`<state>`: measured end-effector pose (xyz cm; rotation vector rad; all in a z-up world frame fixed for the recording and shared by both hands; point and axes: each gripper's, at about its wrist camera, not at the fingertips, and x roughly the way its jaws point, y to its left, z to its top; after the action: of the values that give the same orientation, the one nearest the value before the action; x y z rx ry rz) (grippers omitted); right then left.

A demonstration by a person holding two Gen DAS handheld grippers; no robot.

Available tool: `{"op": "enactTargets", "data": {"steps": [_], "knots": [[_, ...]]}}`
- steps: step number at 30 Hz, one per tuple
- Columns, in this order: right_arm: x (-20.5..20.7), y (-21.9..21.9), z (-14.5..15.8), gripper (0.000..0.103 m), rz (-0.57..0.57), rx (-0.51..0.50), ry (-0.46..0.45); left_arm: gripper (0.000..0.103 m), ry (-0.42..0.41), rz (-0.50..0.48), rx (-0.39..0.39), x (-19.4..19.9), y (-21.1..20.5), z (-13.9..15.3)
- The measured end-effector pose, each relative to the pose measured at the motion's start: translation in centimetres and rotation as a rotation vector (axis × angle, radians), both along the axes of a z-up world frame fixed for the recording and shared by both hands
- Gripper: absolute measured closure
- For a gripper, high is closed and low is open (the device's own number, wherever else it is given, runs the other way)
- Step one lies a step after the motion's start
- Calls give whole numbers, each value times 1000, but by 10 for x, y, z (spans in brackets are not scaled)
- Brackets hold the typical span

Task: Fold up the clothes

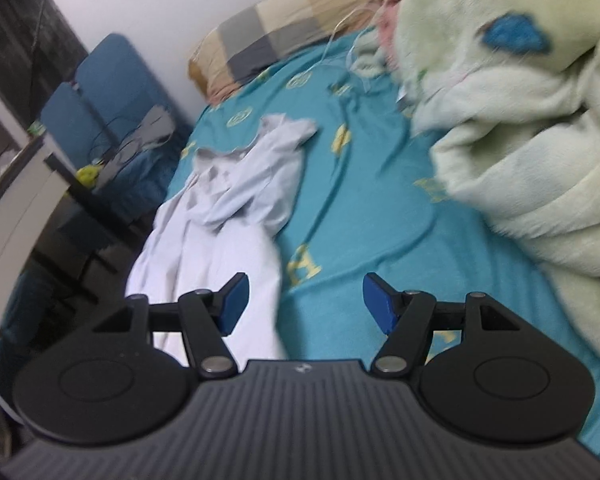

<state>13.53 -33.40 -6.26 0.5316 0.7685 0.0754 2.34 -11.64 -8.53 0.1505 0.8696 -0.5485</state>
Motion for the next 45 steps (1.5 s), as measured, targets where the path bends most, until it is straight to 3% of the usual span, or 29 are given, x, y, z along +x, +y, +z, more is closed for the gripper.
{"op": "enactTargets", "data": {"steps": [4, 7, 9, 12, 13, 14, 20, 22, 26, 30, 33, 35, 37, 41, 45], "knots": [[20, -6, -11, 37, 31, 118, 50, 46, 15, -158, 38, 0, -42, -25], [30, -13, -20, 37, -1, 194, 79, 45, 27, -199, 115, 4, -59, -47], [32, -16, -25, 37, -29, 219, 92, 50, 51, -215, 179, 8, -64, -62], [33, -17, -26, 37, -35, 222, 93, 74, 70, -226, 218, 15, -58, -78], [33, -17, -26, 37, -35, 220, 89, 91, 62, -221, 205, 17, -55, -76], [33, -17, -25, 37, -34, 218, 86, 96, 57, -217, 189, 18, -51, -71], [29, -15, -17, 37, -44, 134, 63, 98, -48, -272, 98, -7, -28, -19], [26, -15, -13, 37, -50, 96, 52, 98, -43, -299, 77, -19, -23, -7], [22, -17, -11, 37, -57, 85, 48, 98, -30, -340, 88, -36, -29, -12], [19, -15, -9, 37, -54, 69, 42, 97, 72, -281, 62, -23, -34, -45], [16, -12, -9, 37, -42, 45, 43, 92, 128, -233, 21, -12, -27, -51], [13, -9, -8, 37, -31, 27, 42, 66, 136, -208, -14, -10, -16, -42], [12, -6, -7, 37, -26, 16, 36, 50, 114, -165, -30, -3, -2, -28], [9, 1, -3, 37, -9, 19, 18, 35, 82, -44, -84, 18, 39, -1], [0, 12, 3, 37, 12, 19, -21, 28, 95, 224, -175, 75, 110, 15]]}}
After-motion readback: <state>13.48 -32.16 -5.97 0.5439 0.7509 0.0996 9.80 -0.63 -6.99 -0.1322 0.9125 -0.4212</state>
